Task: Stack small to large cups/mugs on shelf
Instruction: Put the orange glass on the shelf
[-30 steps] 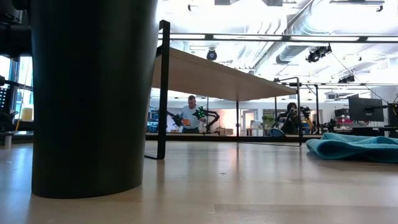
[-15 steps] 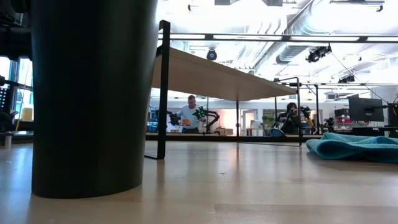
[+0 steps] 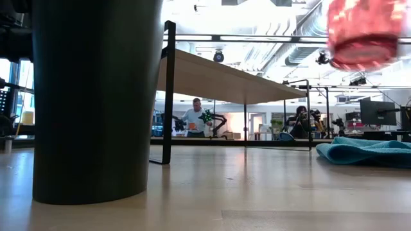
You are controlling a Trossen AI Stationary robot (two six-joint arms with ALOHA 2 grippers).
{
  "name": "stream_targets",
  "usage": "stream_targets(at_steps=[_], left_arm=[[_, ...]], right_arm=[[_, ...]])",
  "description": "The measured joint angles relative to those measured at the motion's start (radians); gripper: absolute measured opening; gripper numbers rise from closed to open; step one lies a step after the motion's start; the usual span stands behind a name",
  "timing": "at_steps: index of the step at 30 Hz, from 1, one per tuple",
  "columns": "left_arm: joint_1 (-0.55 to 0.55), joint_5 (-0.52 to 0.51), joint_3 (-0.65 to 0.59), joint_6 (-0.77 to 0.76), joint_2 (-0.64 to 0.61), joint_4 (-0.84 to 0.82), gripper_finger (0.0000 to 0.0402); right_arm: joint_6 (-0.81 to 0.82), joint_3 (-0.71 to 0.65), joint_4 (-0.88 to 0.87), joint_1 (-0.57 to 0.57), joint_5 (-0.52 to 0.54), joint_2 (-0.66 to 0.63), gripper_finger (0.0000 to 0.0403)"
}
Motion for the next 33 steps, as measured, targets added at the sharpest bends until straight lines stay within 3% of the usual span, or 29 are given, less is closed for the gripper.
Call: stream_targets(at_steps=[5, 12, 19, 27, 33], left_arm=[[0.000, 0.000, 0.000, 0.000, 0.000, 0.000, 0.0156], [0.000, 0.000, 0.000, 0.000, 0.000, 0.000, 0.0156], [0.000, 0.000, 0.000, 0.000, 0.000, 0.000, 0.0156], [0.000, -0.003, 0.000, 0.000, 0.000, 0.000, 0.0156], [0.000, -0.003, 0.000, 0.000, 0.000, 0.000, 0.0156]], right_arm=[[-0.174, 0.195, -0.090, -0.162, -0.010, 0.011, 0.0001], [-0.386, 0.416, -0.094, -0.426, -0.142, 0.092, 0.0000], [-0.604, 0.659, -0.129, -0.620, -0.286, 0.298, 0.0000], [-0.716, 0.951, -0.182, -0.722, -0.441, 0.561, 0.0000], [-0.722, 0.904, -0.250, -0.781, -0.514, 0.619, 0.0000]])
